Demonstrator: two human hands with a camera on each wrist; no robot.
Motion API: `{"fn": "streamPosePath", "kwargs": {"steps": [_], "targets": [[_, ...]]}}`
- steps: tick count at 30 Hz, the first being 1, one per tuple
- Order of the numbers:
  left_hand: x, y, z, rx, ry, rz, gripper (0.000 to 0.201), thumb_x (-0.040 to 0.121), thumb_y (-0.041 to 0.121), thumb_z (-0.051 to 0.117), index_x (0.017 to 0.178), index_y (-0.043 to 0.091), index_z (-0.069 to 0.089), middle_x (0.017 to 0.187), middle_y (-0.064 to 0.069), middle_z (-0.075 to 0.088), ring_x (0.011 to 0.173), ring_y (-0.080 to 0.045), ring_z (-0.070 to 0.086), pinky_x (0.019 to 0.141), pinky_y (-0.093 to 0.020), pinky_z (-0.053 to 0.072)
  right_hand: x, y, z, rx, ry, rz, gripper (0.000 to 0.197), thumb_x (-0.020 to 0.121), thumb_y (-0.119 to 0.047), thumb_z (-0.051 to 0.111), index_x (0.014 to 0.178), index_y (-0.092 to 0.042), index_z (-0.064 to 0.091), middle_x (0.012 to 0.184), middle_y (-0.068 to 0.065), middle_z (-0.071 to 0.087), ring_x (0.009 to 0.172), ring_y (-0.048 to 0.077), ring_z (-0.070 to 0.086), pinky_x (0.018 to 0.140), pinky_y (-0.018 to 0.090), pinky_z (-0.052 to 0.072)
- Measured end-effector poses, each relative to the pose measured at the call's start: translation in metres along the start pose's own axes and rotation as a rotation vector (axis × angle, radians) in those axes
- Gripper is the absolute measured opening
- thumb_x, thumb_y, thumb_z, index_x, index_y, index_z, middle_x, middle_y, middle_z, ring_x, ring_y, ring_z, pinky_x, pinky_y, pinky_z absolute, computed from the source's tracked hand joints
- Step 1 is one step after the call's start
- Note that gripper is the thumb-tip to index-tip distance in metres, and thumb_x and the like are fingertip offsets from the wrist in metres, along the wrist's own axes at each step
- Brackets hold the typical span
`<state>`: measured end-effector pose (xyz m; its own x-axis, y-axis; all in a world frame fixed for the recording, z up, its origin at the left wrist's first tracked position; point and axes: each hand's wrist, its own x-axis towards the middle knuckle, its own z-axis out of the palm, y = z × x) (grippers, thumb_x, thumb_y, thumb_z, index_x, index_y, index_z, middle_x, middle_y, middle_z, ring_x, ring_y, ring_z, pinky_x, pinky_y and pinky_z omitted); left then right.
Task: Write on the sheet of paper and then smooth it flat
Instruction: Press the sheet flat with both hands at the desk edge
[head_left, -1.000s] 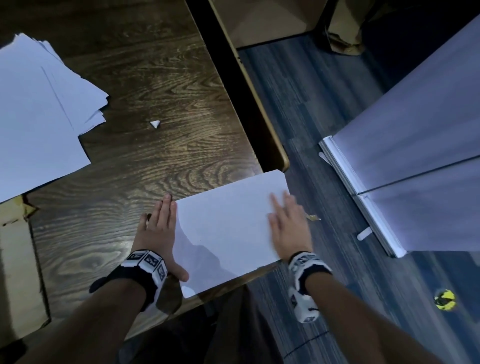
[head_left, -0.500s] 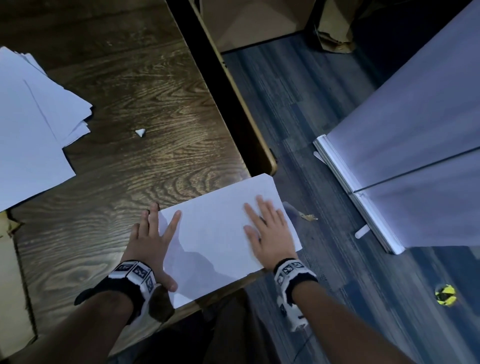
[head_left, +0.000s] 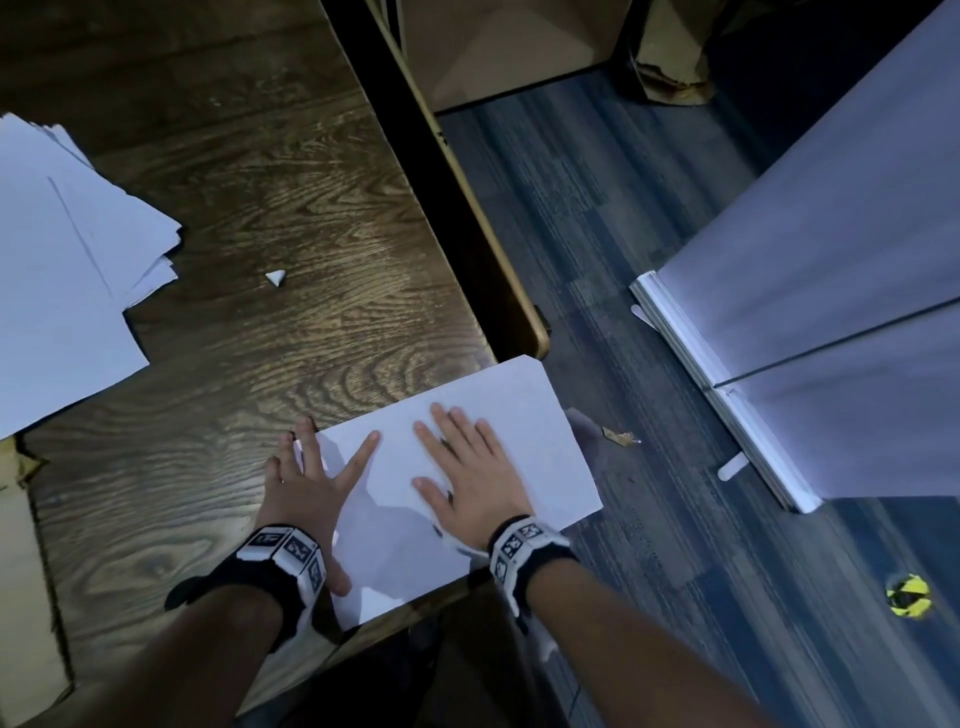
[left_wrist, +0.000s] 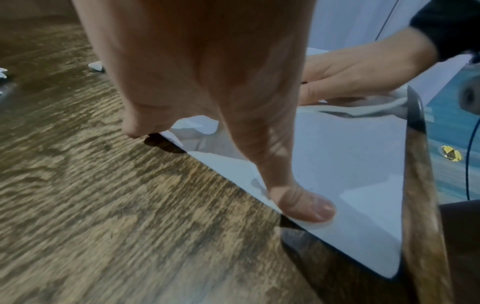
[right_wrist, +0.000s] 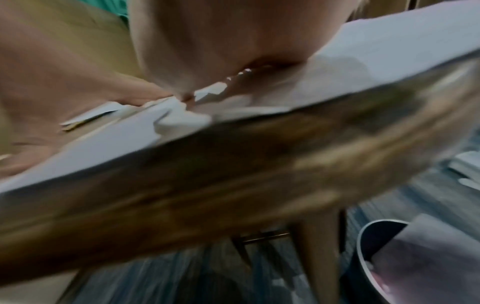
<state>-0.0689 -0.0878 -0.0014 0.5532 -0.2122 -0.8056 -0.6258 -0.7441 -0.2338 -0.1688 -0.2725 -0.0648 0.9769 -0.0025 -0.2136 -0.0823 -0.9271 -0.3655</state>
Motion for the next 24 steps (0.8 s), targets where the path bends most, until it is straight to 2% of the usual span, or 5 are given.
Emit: {"fn": "streamPosePath", "kwargs": {"steps": [7, 11, 18, 21, 24], "targets": [[0.0, 0.003, -0.001, 0.088, 0.041, -0.001, 0.175, 0.043, 0.081, 0.084, 0.129, 0.026, -0.06, 0.147, -0.046, -0.033, 0.147, -0.06, -0.007, 0.121, -0.058, 0.017, 0.002, 0.079, -0.039, -0.036, 0.094, 0.452, 0.065, 0.101, -0.048, 0.009, 0.156, -0.017, -0.002, 0.163, 0.002, -0.012, 0.151, 0.018, -0.01, 0.122, 0.038, -0.006], [0.005, -0.003, 0.0, 0.188, 0.159, 0.194, 0.173, 0.049, 0.077, 0.083, 0.145, 0.007, -0.043, 0.148, -0.023, -0.051, 0.148, -0.04, -0.031, 0.122, -0.056, 0.004, 0.0, 0.039, -0.038, -0.001, 0.012, 0.072, 0.065, 0.101, -0.049, 0.027, 0.157, -0.023, 0.007, 0.164, -0.001, -0.007, 0.151, 0.018, -0.011, 0.122, 0.042, -0.004], [0.019, -0.009, 0.002, 0.065, 0.15, 0.45, 0.157, 0.057, 0.066, 0.087, 0.147, 0.04, -0.039, 0.146, 0.001, -0.057, 0.141, -0.02, -0.041, 0.122, -0.054, 0.003, 0.001, 0.016, -0.01, -0.055, -0.084, -0.002, 0.064, 0.101, -0.054, 0.024, 0.156, -0.03, 0.002, 0.163, -0.009, -0.012, 0.15, 0.011, -0.015, 0.121, 0.042, -0.006], [0.024, -0.015, 0.005, -0.046, 0.222, 0.498, 0.129, 0.074, 0.07, 0.073, 0.149, 0.049, -0.03, 0.148, 0.01, -0.053, 0.146, -0.015, -0.034, 0.123, -0.054, 0.012, -0.007, 0.037, -0.019, -0.056, -0.05, 0.13, 0.062, 0.103, -0.05, 0.021, 0.156, -0.029, -0.003, 0.163, -0.008, -0.015, 0.149, 0.011, -0.017, 0.122, 0.04, -0.006], [0.027, -0.016, 0.007, -0.058, 0.239, 0.494, 0.13, 0.078, 0.064, 0.075, 0.146, 0.046, -0.035, 0.153, 0.009, -0.049, 0.151, -0.016, -0.027, 0.121, -0.051, 0.018, -0.016, 0.05, -0.025, 0.005, 0.048, 0.395, 0.063, 0.103, -0.047, 0.017, 0.157, -0.02, -0.001, 0.162, -0.001, -0.015, 0.15, 0.015, -0.012, 0.121, 0.035, -0.01]]}}
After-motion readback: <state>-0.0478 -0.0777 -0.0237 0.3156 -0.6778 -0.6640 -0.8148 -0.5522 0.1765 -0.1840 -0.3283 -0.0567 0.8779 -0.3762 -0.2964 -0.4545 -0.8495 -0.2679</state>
